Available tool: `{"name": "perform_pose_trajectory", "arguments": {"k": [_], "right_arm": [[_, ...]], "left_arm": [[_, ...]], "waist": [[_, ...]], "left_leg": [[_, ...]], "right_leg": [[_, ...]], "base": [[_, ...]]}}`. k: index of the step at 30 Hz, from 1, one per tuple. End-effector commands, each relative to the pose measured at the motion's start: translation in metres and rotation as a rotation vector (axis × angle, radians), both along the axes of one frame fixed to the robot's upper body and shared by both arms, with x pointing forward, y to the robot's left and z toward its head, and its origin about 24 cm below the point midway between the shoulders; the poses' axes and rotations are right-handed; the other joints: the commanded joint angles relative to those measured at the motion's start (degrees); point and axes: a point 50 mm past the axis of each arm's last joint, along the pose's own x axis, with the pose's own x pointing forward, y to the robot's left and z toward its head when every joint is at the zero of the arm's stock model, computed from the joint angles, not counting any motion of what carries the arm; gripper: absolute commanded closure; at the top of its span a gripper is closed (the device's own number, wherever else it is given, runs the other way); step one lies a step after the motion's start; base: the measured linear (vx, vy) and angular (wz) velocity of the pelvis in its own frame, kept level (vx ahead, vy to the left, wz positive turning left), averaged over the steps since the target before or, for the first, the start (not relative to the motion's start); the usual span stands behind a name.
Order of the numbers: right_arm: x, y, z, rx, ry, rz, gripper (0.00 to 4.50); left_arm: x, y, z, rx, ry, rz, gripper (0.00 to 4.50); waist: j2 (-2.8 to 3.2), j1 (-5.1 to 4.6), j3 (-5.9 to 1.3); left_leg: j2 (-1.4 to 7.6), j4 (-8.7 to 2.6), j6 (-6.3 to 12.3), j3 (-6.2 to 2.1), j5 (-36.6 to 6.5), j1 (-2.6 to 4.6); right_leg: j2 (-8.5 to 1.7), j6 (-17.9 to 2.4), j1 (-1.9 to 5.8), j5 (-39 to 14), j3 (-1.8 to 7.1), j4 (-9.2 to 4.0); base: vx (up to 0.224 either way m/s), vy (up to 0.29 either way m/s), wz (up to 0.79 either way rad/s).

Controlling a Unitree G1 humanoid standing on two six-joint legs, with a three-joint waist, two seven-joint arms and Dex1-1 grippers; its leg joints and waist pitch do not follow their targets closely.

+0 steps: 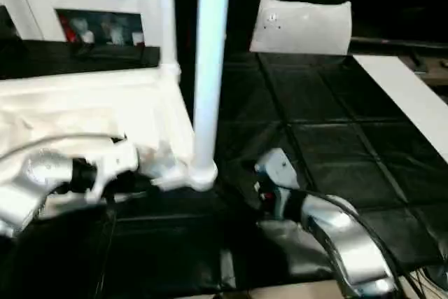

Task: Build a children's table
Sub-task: Rotate leg to tighten

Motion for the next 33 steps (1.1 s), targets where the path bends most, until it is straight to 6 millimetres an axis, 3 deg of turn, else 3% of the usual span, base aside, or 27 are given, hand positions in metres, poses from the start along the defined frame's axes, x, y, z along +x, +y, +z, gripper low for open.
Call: {"name": "perform_pose_trajectory", "arguments": {"k": [1,3,5,6,8,9,11,12,13,19,22,27,33], "right_arm": [[-0.002,-0.001,-0.002,-0.018,-0.007,0.002,0.0],[-0.004,0.001,-0.004,-0.025,-0.006,0.009,0.0],[-0.004,0.002,-0.002,-0.016,-0.011,-0.002,0.0],[-0.003,0.002,-0.001,-0.009,-0.014,-0.008,0.0],[-0.002,0.003,0.001,0.001,-0.018,-0.015,0.0],[-0.001,0.003,0.002,0.0,-0.021,-0.013,0.0],[-0.001,0.003,0.003,0.0,-0.023,-0.01,0.0],[0.0,0.003,0.002,-0.002,-0.024,-0.007,0.0],[0.0,0.003,0.002,-0.002,-0.024,-0.007,0.0],[0.006,0.006,0.001,-0.003,-0.029,0.004,0.0],[0.009,0.008,0.003,-0.005,-0.037,0.012,0.0],[0.007,0.008,0.002,-0.016,-0.042,0.03,0.0],[0.006,0.008,0.0,-0.019,-0.038,0.036,0.0]], "left_arm": [[0.006,0.0,0.016,-0.018,-0.061,-0.023,4.43],[0.005,-0.002,0.017,-0.056,-0.044,-0.016,4.43],[0.003,-0.002,0.016,-0.069,-0.027,-0.018,4.2],[0.003,-0.002,0.016,-0.074,-0.023,-0.009,3.93],[0.002,-0.002,0.016,-0.086,-0.019,-0.008,3.91],[0.003,-0.001,0.014,-0.072,-0.012,0.019,3.81],[0.004,0.0,0.013,-0.055,-0.009,0.043,3.59],[0.003,0.0,0.011,-0.056,-0.007,0.045,3.59],[0.003,0.0,0.011,-0.056,-0.007,0.045,3.59],[-0.003,-0.001,0.002,-0.076,0.042,0.059,3.59],[-0.001,-0.004,0.001,-0.076,0.029,0.057,3.59],[0.004,-0.003,-0.001,-0.045,-0.018,0.082,3.26],[0.001,-0.007,0.001,-0.095,-0.009,0.061,3.41]], "waist": [[1.25,0.36,-3.05],[1.33,0.38,-3.14],[1.72,0.51,-3.16],[1.61,0.53,-3.16],[1.58,0.56,-3.16],[1.26,0.44,-3.04],[1.39,0.48,-2.88],[0.32,0.45,-2.9],[0.89,0.64,-2.85],[0.61,0.61,-3.03],[0.93,0.64,-3.07],[0.98,1.0,-3.1],[1.15,1.46,-3.13]], "left_leg": [[3.29,-4.96,2.4,-0.16,-2.85,-0.8],[3.34,-4.93,2.32,-0.14,-2.27,-0.77],[3.3,-4.85,2.36,-0.16,-1.7,-0.82],[3.26,-4.82,2.45,-0.08,-1.28,-0.85],[3.29,-4.84,2.32,-0.08,-1.33,-0.9],[3.4,-4.93,2.21,-0.05,-1.98,-0.86],[3.3,-4.94,2.23,0.02,-2.92,-0.8],[3.29,-4.92,2.4,0.14,-3.23,-0.84],[3.26,-4.92,2.38,0.09,-3.24,-0.74],[3.33,-4.87,2.6,0.12,-2.04,-0.77],[3.33,-4.81,2.84,0.17,-1.26,-0.7],[3.32,-4.77,2.93,0.21,-1.33,-0.63],[3.39,-4.85,2.18,0.19,-2.15,-0.64]], "right_leg": [[-6.41,-10.48,3.04,-10.17,3.54,-4.05],[-6.37,-11.41,3.17,-7.83,3.51,-3.75],[-6.38,-12.24,3.34,-6.13,3.55,-3.55],[-6.33,-12.57,3.39,-5.34,3.55,-3.52],[-6.43,-13.0,3.55,-5.41,3.54,-3.45],[-6.31,-13.04,3.45,-6.17,3.48,-3.52],[-6.28,-12.66,3.34,-8.24,3.5,-3.75],[-6.32,-11.89,3.41,-10.07,3.54,-3.95],[-6.41,-11.3,3.28,-11.56,3.59,-4.0],[-6.36,-10.78,3.19,-10.52,3.56,-3.8],[-6.27,-11.43,3.13,-8.73,3.51,-3.74],[-6.23,-11.38,3.2,-8.2,3.51,-3.73],[-6.34,-11.32,3.26,-8.62,3.55,-3.74]], "base": [[0.0,0.0,0.0],[0.0,0.0,0.0],[0.0,0.0,0.0],[0.0,0.0,0.0],[0.0,0.0,0.0],[0.0,0.0,0.0],[0.0,0.0,0.0],[0.0,0.0,0.0],[0.0,0.0,0.0],[0.0,0.0,0.0],[0.0,0.0,0.0],[0.0,0.0,0.0],[0.0,0.0,0.0]]}}
